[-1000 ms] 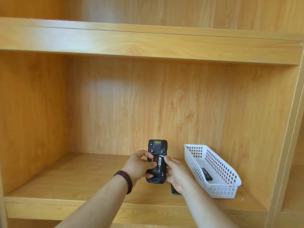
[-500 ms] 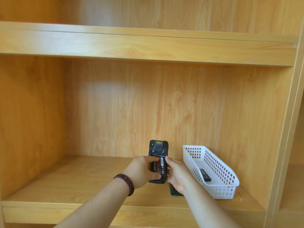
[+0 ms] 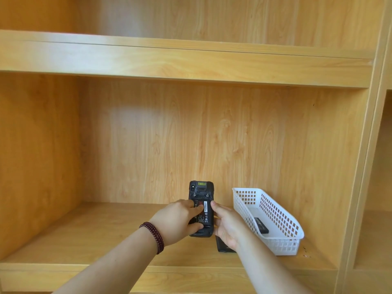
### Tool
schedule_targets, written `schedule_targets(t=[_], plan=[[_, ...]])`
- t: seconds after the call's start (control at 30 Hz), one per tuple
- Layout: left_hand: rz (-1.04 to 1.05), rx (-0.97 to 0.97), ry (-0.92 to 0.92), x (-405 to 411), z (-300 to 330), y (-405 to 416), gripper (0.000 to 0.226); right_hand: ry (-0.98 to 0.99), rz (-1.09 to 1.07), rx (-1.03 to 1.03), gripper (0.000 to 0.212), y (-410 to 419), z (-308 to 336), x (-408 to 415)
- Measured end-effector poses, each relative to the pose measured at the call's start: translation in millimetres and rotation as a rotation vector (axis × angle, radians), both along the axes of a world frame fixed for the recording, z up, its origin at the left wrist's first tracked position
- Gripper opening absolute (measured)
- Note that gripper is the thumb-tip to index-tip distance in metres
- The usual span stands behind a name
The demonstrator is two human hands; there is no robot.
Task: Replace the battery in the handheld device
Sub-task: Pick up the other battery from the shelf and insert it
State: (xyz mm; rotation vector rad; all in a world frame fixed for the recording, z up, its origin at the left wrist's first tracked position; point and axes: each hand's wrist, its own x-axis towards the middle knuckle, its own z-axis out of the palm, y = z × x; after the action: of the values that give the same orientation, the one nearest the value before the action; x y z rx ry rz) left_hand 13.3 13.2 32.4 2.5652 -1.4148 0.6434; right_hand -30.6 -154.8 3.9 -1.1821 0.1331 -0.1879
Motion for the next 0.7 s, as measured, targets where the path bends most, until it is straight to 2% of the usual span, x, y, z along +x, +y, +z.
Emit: schedule_targets(t=[0.1, 0.37, 0.53, 0.63, 0.7], plan=[[0.021, -0.052, -0.001, 2, -1, 0, 0.056, -0.009, 0.008, 0.011, 0.029, 0, 2, -3], [0.122, -0.167, 0.154, 5, -2, 0, 0.056, -0.011, 0.009, 0.031, 0.029, -2, 9, -7], [0.129, -0.211, 0.12, 11, -8, 0, 0.04, -0.022, -0.001, 0.043, 0.028, -1, 11, -6], [0.108, -0.472, 0.309, 9, -7, -3, 0.042, -0.036, -0.004, 0.025, 0.029, 0, 15, -5], [0.166, -0.629, 0.556, 8, -2, -2, 0.048, -0.052, 0.002, 0.011, 0.03, 1, 18, -5]])
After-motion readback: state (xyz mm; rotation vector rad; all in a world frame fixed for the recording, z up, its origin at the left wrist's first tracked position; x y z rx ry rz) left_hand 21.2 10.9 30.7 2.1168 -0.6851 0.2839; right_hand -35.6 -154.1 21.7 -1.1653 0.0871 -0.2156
